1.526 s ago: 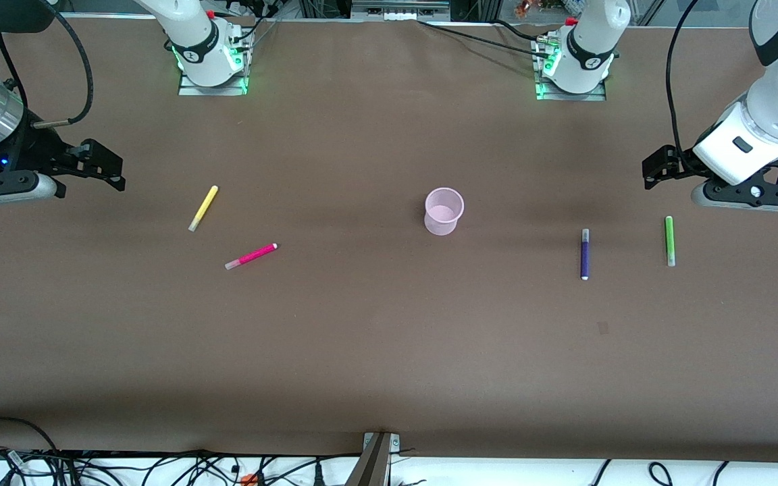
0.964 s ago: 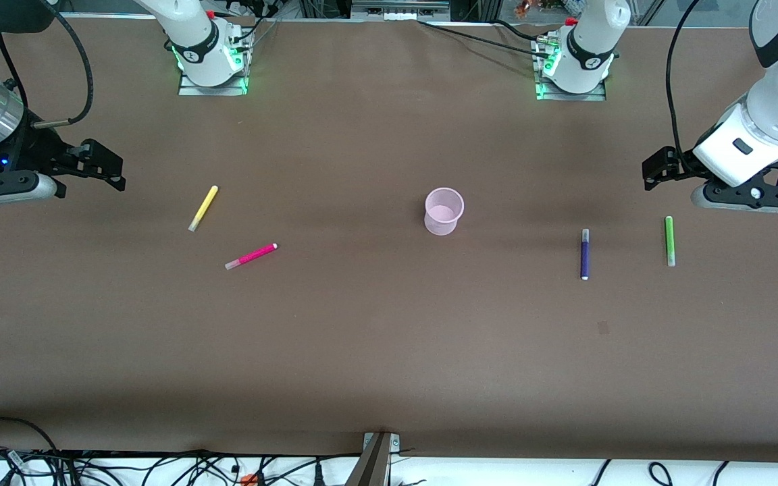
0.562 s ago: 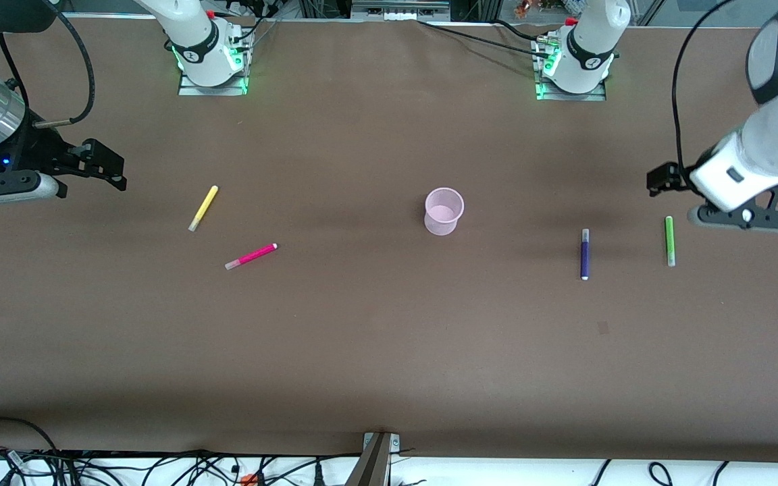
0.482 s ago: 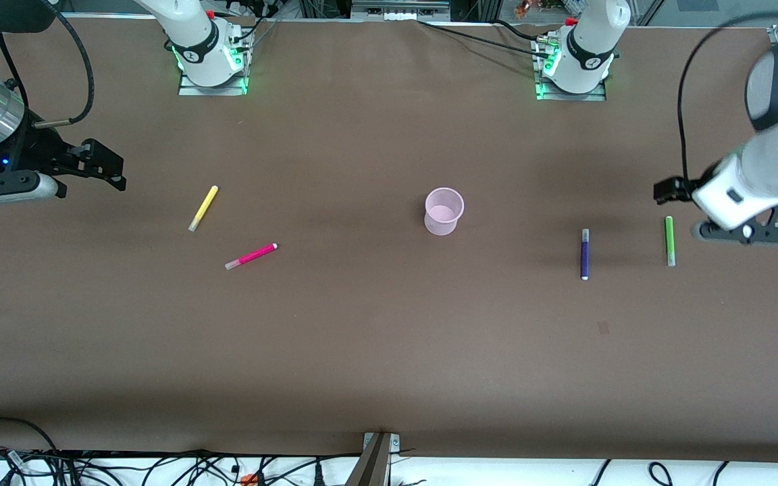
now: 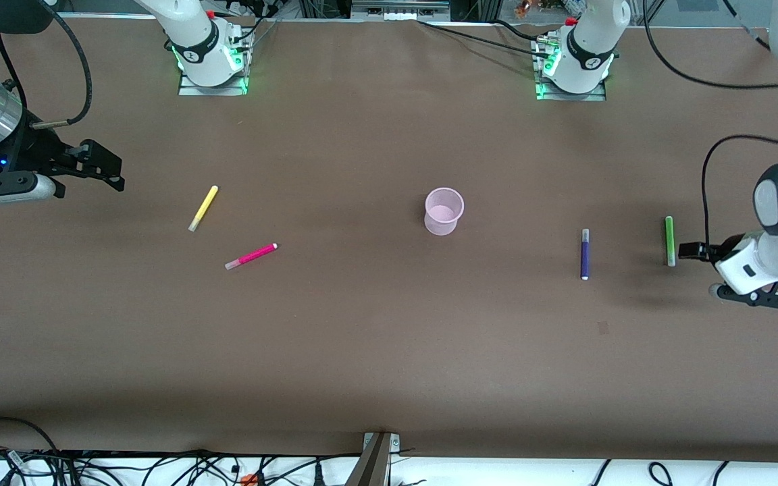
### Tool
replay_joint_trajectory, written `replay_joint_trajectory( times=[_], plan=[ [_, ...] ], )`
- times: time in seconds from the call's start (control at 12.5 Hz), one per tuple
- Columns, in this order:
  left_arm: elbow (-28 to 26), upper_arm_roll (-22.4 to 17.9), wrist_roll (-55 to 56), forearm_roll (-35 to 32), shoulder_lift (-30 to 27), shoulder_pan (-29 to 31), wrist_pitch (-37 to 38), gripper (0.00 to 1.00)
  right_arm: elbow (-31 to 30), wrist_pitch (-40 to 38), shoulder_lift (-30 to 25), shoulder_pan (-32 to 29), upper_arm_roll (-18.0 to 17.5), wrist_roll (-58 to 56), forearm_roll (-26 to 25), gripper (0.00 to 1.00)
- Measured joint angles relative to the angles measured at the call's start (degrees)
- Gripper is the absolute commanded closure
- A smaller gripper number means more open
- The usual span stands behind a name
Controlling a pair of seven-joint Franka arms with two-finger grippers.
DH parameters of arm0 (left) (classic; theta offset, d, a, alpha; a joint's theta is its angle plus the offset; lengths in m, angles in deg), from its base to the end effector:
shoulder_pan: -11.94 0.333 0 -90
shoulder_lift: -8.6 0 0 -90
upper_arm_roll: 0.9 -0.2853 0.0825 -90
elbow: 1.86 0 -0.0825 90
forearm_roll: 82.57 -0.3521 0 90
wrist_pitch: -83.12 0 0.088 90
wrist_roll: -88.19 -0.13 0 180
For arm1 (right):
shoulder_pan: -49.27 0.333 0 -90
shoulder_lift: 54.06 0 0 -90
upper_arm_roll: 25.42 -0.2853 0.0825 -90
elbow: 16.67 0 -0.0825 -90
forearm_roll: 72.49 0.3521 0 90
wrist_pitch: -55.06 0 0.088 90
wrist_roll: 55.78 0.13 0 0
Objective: Organize pens into pink holder with both arms
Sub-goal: 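Reach the left gripper down toward the blue pen beside the green pen, then grasp the blue pen with the left gripper while the right gripper grasps the magenta pen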
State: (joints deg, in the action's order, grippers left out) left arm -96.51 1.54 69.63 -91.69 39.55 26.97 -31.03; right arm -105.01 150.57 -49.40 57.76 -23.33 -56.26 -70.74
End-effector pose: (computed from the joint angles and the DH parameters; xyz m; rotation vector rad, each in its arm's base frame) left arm 0.5948 0.1483 0.2533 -3.0520 0.2755 0.3420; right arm 0.5510 0.0662 0.5487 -3.1058 -0.1834 -0.0659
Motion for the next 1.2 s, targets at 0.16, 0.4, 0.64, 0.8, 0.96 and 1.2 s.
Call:
replay_joint_trajectory(
  times=[0.16,0.4,0.64,0.8,0.96,1.2],
  plan=[
    [-3.8,0.1,-1.8,0.0,1.8,1.8,-7.6,0.0,0.0,0.0,0.0,0.0,0.0,0.0,0.0,0.0],
    [-11.4,0.4,-4.1,0.0,0.5,3.2,-15.7,0.0,-0.1,0.0,0.4,0.0,0.0,0.0,0.0,0.0],
    [-20.0,0.7,-4.9,0.0,-2.7,5.1,-26.7,0.0,-0.5,-0.3,3.8,-0.4,0.4,0.0,-0.1,0.0],
    [-24.7,0.9,-5.3,0.0,-3.9,5.8,-32.8,0.0,-0.5,-0.2,7.1,-0.8,0.5,0.0,-0.4,0.0],
    [-25.7,1.9,-5.3,0.0,-4.6,5.9,-33.0,0.0,-0.7,-0.3,9.9,-0.8,0.3,0.2,-1.8,0.0],
    [-25.6,6.8,-1.9,0.1,-7.0,6.0,-28.6,0.0,-1.3,0.0,12.2,2.1,-0.3,12.4,-1.9,0.0]
  ],
)
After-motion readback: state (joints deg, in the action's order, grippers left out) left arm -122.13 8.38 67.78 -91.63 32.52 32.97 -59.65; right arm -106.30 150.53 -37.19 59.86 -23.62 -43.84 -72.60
